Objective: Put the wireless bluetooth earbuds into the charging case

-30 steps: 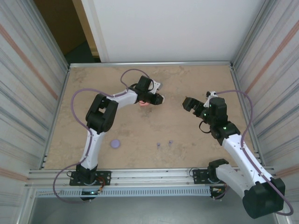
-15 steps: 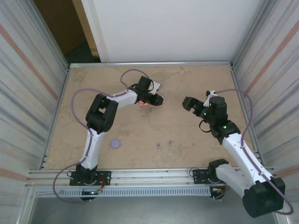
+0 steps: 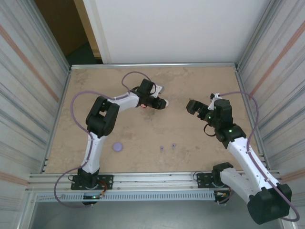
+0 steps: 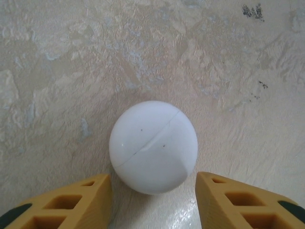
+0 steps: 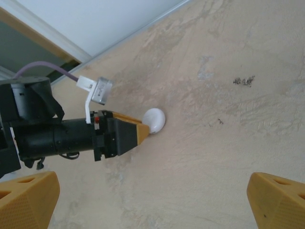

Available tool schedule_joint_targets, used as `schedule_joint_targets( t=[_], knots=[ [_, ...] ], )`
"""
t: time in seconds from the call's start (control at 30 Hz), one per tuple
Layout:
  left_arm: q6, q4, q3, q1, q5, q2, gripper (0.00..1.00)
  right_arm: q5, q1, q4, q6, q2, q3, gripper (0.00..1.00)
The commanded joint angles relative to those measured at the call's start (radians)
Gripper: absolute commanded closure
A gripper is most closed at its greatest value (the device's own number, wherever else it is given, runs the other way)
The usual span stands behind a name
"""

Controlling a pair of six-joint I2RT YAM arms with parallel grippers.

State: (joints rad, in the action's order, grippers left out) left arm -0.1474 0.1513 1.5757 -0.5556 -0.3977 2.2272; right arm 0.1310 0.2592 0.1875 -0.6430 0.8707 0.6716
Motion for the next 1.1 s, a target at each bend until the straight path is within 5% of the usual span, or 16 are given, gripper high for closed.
schedule_joint_targets(
  t=[0.0, 0.5, 1.07],
  knots=[
    [-0.003, -0.021, -0.022, 0.012, 0.003, -0.073, 0.5, 0.014, -0.006, 0.018, 0.031, -0.025, 0.04, 0.0],
    [-0.119, -0.285, -0.266, 0.066, -0.089, -0.363, 0.48, 0.125, 0.067, -0.133, 0.121, -0.049, 0.003, 0.0],
    [-0.218, -0.387, -0.616, 0.218, 0.138, -0.764, 0.41, 0.103, 0.591, -0.222, 0.677, 0.159, 0.054, 0.0]
  ],
)
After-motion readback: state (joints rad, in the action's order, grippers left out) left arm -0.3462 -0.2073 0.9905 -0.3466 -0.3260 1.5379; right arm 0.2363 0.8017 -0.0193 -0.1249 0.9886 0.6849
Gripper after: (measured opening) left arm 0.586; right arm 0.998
